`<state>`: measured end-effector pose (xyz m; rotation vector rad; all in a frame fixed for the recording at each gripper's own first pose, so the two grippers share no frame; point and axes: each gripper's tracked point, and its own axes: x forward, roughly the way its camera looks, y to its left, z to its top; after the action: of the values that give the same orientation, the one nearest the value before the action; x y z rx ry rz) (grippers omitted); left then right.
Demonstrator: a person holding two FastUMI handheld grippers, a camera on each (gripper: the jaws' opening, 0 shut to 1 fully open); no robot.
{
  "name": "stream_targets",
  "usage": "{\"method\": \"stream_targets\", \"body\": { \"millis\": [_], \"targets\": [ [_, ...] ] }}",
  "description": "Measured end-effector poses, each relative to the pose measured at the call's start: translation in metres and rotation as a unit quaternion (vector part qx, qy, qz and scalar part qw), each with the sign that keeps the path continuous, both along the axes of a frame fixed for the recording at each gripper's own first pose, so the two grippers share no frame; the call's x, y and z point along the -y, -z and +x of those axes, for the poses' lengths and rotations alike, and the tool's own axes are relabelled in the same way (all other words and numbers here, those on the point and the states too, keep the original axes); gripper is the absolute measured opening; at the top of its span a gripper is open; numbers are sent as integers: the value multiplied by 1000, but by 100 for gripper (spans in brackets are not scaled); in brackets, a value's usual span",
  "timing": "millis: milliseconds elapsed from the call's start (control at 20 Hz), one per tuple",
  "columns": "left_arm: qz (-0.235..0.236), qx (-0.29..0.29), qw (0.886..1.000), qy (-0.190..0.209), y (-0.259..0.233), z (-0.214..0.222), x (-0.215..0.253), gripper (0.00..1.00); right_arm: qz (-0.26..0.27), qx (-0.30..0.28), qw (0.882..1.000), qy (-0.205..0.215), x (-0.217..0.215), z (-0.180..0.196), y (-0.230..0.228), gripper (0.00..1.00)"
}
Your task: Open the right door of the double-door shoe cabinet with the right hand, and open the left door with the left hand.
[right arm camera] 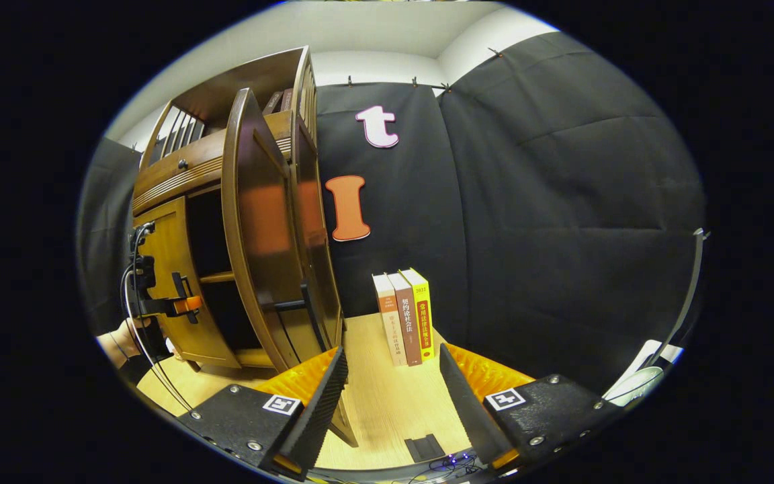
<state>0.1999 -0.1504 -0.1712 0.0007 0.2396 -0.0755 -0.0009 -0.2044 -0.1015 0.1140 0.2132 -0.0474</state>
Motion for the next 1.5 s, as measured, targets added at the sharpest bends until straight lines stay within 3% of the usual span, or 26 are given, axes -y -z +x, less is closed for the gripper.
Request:
{"method": "stream_targets", "body": {
  "millis": [50,100,150,350,400,950,1000,1500],
  "targets": [
    [0,2,1000,2,0,0,2,92,1,1,1000,2,0,0,-1,85],
    [0,4,1000,6,0,0,5,87,3,2,1000,3,-1,-2,-2,92],
    [0,1,1000,17,2,1,10,81,4,2,1000,4,-1,-2,-3,85],
    [19,11,999,26,4,-2,9,41,3,5,1000,7,-5,-6,-8,92],
    [14,14,999,30,2,-4,9,37,1,6,1000,7,-5,-7,-10,92],
    [-2,23,996,81,-7,-100,-25,36,-12,21,1000,11,-28,-22,-25,92],
    [-4,22,996,84,-9,-109,-32,35,-15,22,1000,12,-30,-24,-26,85],
    [5,19,998,66,-20,-174,-99,36,-20,27,999,13,-67,-26,-27,85]
  ]
}}
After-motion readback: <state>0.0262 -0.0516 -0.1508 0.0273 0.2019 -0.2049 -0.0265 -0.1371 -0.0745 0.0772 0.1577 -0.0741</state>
